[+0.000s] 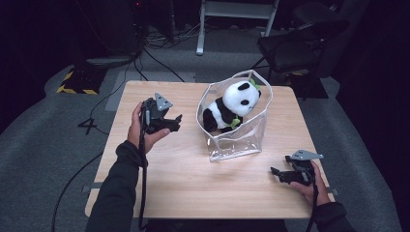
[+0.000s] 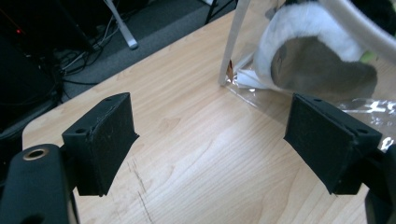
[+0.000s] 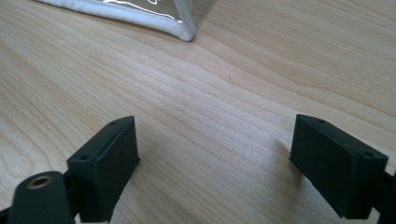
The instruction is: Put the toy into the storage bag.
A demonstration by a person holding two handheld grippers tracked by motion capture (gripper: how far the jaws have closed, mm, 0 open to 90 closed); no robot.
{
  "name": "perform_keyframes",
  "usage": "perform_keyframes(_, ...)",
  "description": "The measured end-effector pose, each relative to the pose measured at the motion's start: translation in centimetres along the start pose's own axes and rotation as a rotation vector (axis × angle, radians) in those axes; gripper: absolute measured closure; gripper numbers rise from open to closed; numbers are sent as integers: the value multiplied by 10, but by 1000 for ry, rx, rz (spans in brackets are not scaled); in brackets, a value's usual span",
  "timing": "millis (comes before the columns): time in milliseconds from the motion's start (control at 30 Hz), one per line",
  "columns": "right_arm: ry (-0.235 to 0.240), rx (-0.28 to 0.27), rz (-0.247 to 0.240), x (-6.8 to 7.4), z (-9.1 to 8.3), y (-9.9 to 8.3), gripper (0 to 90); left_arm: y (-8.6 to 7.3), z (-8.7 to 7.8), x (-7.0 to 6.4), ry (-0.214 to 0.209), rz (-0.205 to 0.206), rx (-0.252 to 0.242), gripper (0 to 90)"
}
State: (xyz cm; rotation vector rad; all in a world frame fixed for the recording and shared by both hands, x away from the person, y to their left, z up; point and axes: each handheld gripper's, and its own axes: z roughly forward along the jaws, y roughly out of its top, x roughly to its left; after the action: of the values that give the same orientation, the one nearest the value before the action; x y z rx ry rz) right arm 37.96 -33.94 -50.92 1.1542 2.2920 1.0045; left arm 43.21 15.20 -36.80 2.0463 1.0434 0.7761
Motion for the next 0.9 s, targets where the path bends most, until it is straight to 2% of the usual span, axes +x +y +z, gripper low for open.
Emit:
perform_keyframes(467,0,0,0,0,0,0,150,-19,6,1,12,14,62,162)
perform_keyframes(567,0,0,0,0,0,0,150,-22,7,3,-12,8,80,162)
perform_keyframes(600,0,0,0,0,0,0,150,-23,7,3,-7,6,88,162)
perform_keyframes(667,0,0,1,0,0,0,150,-26,6,2,11,16,85,162)
perform_keyframes(767,0,0,0,0,0,0,150,-30,7,2,11,28,105,163)
perform_keyframes(900,0,0,0,0,0,0,150,-34,6,0,9,27,101,163)
